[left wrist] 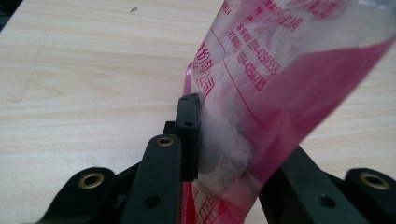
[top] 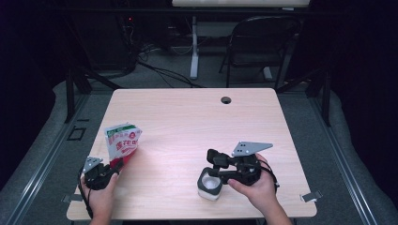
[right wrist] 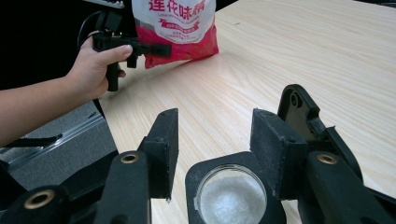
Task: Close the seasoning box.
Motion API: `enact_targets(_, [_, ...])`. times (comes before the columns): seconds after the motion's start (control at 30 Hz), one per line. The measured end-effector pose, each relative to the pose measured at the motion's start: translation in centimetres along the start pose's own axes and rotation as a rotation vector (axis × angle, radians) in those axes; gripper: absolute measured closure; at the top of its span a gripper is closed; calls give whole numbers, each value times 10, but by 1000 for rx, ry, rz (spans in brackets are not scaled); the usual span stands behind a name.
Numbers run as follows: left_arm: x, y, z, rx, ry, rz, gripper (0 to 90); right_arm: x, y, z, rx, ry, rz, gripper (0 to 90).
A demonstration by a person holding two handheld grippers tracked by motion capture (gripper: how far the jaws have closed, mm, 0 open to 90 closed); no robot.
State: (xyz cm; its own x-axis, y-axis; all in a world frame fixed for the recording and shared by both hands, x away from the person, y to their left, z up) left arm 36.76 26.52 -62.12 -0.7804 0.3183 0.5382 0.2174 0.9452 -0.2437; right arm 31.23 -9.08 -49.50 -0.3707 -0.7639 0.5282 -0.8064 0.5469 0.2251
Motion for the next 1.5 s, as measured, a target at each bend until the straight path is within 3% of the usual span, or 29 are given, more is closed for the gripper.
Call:
enact_targets(0.23, [-1, 2, 12, 63, 17, 9, 751, 5, 0, -2, -4, -16, 1, 520])
enact_targets(0.57, [-2, -3, 17, 13, 31, -4, 709, 5, -1, -3, -7, -19, -3, 520])
enact_targets(0.73, [-3, -4, 19, 4, 48, -6, 543, 4, -2, -2, -9, -15, -3, 520])
enact_targets(0.87, [-2, -7, 22, -21, 66, -25, 406, 4, -2, -2, -9, -15, -3, 520])
enact_targets(0.97, [-1, -9, 26, -48, 105, -39, 330, 5, -2, -3, -10, -16, -2, 520])
enact_targets(1.17, [1, -14, 30, -86, 135, -53, 308, 7, -3, -3, -11, -23, -1, 518])
enact_targets(1.27, [3, -18, 31, -129, 161, -64, 310, 8, -3, -3, -8, -19, 2, 516])
enact_targets(1.4, [9, -25, 30, -185, 183, -53, 313, 8, -4, -4, -14, -26, 4, 516])
enact_targets(1.5, [14, -33, 31, -205, 186, -25, 315, 10, -4, -4, -11, -28, 6, 515])
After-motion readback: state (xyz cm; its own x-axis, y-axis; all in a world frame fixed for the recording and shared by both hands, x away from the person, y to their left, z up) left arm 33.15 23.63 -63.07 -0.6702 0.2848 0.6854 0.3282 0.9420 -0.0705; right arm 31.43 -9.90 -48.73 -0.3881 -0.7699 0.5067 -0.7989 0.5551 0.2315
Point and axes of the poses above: each handheld gripper's, and its own axes: x roughly backward along the jaws, z roughly out of its underside, y roughly to its left, the point moved 9 cm from there along -x, roughly forward along the jaws, and after that the axes turned 2 degrees about y, right-handed, at the moved point
